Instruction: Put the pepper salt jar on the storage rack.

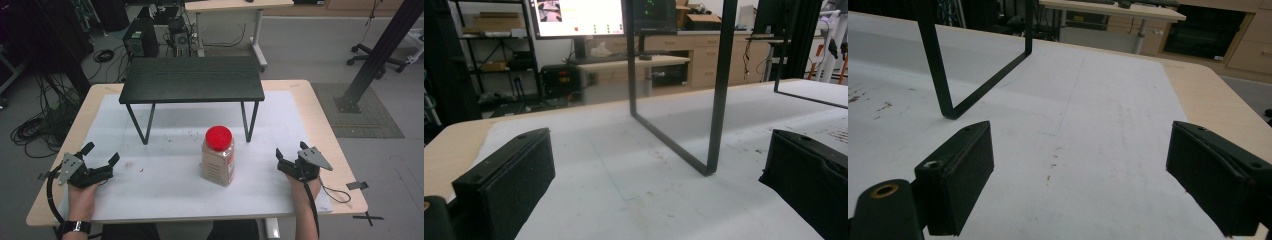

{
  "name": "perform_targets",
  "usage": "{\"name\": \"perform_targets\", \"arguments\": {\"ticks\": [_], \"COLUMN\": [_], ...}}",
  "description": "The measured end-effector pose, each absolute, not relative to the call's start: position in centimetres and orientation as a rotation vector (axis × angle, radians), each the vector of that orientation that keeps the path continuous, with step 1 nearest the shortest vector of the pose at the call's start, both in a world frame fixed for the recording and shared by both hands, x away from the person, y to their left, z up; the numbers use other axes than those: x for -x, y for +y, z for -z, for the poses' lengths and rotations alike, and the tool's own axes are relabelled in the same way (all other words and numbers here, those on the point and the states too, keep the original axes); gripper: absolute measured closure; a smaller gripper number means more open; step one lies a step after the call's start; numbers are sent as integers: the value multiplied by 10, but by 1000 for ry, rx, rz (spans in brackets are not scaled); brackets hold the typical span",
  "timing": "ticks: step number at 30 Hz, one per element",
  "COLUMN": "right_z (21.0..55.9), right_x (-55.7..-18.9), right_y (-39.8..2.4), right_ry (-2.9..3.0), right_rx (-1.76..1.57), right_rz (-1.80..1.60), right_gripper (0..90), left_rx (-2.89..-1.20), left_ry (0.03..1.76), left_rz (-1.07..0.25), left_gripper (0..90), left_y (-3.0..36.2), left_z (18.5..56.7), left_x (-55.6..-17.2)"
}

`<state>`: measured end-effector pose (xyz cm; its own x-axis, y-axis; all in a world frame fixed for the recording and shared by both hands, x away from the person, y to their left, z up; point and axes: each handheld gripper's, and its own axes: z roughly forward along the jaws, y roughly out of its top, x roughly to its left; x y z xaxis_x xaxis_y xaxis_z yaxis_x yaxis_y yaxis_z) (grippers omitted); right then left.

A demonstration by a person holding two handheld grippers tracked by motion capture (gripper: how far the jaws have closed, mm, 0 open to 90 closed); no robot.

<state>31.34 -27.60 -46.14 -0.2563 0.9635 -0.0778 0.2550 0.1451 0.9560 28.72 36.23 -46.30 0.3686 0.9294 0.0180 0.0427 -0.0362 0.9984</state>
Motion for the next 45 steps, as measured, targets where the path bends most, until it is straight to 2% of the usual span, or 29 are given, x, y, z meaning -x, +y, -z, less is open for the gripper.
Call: {"name": "perform_targets", "arguments": {"ticks": [8, 24, 45], "right_z": [461, 457, 432], "right_x": [-315, -313, -305], "right_y": [-276, -282, -279], "right_ry": [1660, 1683, 1771], "right_rx": [-1198, -1200, -1133], "right_rz": [-1158, -1260, -1340], "right_gripper": [108, 4, 2], "left_rx": [-1422, -1438, -1441], "left_ry": [946, 934, 928], "left_rz": [-920, -931, -928], "left_gripper": [2, 2, 2], "left_y": [362, 361, 360], "left_z": [463, 464, 464], "left_x": [-287, -287, -287]}}
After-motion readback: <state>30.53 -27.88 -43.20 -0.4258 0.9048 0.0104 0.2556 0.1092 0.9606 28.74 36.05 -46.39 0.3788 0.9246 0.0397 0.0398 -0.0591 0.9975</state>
